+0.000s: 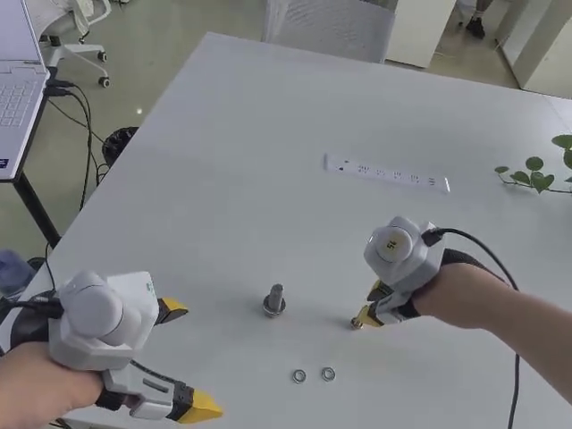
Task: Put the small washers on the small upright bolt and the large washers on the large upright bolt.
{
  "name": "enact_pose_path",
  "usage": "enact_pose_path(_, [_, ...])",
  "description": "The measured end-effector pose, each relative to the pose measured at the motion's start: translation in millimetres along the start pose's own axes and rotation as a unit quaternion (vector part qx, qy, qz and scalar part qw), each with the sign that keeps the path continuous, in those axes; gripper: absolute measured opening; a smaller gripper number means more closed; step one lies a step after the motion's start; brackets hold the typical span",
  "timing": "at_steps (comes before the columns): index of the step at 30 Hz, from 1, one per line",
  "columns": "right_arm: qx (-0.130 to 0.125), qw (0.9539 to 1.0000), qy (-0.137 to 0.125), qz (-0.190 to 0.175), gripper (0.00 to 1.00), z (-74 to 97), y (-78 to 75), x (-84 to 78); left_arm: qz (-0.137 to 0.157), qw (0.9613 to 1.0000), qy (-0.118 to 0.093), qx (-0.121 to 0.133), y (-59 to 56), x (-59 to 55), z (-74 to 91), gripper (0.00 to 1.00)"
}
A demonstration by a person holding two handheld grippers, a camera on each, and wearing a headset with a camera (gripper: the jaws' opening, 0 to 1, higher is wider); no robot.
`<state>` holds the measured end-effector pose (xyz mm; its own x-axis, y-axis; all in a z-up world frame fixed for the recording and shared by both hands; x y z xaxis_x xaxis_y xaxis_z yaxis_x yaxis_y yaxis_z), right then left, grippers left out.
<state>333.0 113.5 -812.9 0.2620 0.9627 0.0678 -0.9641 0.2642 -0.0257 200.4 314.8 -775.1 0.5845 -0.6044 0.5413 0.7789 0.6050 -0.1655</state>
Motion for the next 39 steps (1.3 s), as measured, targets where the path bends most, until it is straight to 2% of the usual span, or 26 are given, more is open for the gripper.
enact_pose_path(16, [0.008, 0.9997, -0.021, -0.003, 0.24, 12.9, 25.9, 4.7, -0.015, 0.9999, 0.004, -0.001, -5.7, -0.4, 3.8, 0.86])
enact_pose_path(25, [0.017, 0.9996, -0.024, -0.001, 0.25, 11.2, 42.5, 3.6, -0.019, 0.9998, 0.004, -0.001, -8.2, -1.1, 5.4, 0.85])
enact_pose_path(33, [0.03, 0.9992, -0.024, 0.005, 0.25, 3.1, 66.4, 3.9, -0.024, 0.9997, 0.006, -0.002, -12.6, -1.2, 5.6, 0.85])
enact_pose_path(39, [0.034, 0.9991, -0.024, 0.007, 0.25, 0.1, 75.2, 3.7, -0.025, 0.9997, 0.003, -0.001, -12.9, 1.0, 6.9, 0.84])
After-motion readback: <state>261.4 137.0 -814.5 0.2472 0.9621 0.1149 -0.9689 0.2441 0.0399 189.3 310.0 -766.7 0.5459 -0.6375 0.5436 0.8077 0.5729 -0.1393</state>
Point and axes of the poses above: the centre of the closed fingertips' face, and the gripper's own axes: z roughly backward along the fingers, y roughly to its left, x roughly out of its top, the point moved 1 cm from there along z, roughly backward along the fingers, and after that the axes turned 14 degrees about y, right-handed, at the moved point
